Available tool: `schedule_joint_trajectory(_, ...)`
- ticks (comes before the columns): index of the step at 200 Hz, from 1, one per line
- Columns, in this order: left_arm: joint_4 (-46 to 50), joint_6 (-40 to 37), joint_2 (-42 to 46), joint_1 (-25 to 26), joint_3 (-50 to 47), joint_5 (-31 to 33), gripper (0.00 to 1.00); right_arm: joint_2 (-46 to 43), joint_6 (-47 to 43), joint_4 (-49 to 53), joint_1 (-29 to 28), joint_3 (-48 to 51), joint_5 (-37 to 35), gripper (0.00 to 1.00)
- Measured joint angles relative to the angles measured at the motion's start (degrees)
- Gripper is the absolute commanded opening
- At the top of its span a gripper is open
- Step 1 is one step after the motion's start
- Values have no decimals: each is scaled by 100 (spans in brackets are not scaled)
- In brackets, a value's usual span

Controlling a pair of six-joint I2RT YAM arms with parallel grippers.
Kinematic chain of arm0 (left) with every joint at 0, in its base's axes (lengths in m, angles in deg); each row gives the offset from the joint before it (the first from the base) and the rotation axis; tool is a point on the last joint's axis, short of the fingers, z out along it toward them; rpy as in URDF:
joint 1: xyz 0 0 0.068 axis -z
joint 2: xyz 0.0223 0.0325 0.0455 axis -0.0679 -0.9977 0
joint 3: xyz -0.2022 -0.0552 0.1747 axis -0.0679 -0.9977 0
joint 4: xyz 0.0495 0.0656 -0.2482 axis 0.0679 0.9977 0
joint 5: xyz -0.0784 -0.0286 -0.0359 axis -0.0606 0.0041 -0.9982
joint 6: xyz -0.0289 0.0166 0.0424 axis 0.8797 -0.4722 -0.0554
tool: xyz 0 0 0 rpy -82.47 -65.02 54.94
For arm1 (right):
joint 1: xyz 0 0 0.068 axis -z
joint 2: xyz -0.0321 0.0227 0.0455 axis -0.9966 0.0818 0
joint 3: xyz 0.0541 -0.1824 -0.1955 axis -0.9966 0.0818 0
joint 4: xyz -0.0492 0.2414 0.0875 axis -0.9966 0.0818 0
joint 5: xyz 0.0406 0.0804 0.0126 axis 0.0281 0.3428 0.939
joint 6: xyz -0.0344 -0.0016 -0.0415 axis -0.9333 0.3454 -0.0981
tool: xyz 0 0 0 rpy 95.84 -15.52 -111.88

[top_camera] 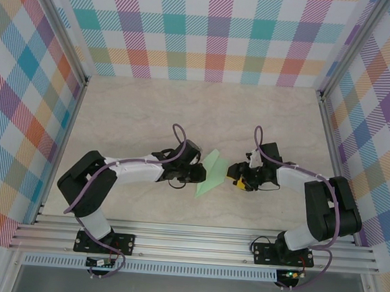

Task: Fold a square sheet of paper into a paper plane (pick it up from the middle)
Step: Fourth fold the wing at the center of the table.

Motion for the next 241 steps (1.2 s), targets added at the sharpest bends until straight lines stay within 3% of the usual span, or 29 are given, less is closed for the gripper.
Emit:
schedule_joint_trajectory(97, 188, -105, 225, 0, -9, 192, 18, 0, 48, -114, -66, 103, 2, 59)
schedule_joint_trajectory(207, 181, -210, -348, 0, -7, 186, 15, 20, 199, -286, -160, 103, 74, 59)
schedule_joint_trajectory(241, 81, -208, -494, 0, -7, 92, 15, 24, 264, -286, -273, 76, 90, 47)
